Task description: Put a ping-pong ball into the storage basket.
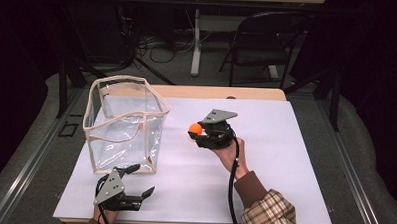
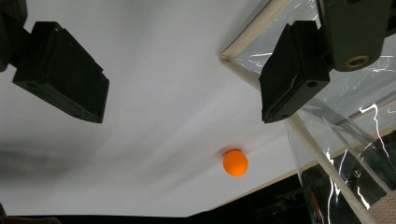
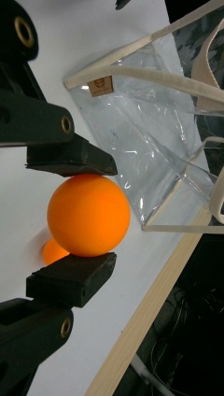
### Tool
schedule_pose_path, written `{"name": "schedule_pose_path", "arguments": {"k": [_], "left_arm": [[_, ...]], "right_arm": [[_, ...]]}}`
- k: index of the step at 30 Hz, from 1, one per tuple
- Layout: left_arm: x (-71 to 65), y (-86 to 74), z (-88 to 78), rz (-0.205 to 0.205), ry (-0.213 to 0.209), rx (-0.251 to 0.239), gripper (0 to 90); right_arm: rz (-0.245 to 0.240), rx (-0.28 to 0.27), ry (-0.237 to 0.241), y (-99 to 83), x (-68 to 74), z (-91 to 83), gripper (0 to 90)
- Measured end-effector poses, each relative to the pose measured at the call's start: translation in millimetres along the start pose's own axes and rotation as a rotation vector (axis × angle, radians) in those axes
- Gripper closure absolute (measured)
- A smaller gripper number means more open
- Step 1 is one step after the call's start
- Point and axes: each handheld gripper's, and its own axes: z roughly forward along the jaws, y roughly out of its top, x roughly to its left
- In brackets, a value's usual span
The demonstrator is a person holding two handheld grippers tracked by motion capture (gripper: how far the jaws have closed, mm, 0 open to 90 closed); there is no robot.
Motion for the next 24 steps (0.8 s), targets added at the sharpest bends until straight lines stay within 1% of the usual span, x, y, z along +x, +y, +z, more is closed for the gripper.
{"name": "schedule_pose_path", "arguments": {"k": [7, 8, 15, 24], "left_arm": [[0.0, 0.0, 0.2, 0.0, 0.0, 0.0, 15.9], [0.0, 0.0, 0.2, 0.0, 0.0, 0.0, 15.9], [0.0, 0.1, 0.2, 0.0, 0.001, 0.0, 15.9], [-0.3, 0.1, 0.4, -0.002, 0.0, -0.002, 15.9]], "right_arm": [[-0.001, -0.003, 0.006, 3.3, 0.5, 3.1, 51.0], [-0.011, -0.006, 0.009, 9.1, 1.6, 4.6, 51.0], [-0.011, -0.006, 0.009, 9.1, 1.6, 4.6, 51.0], [-0.013, -0.01, 0.015, 19.3, 2.2, 6.6, 51.0]]}}
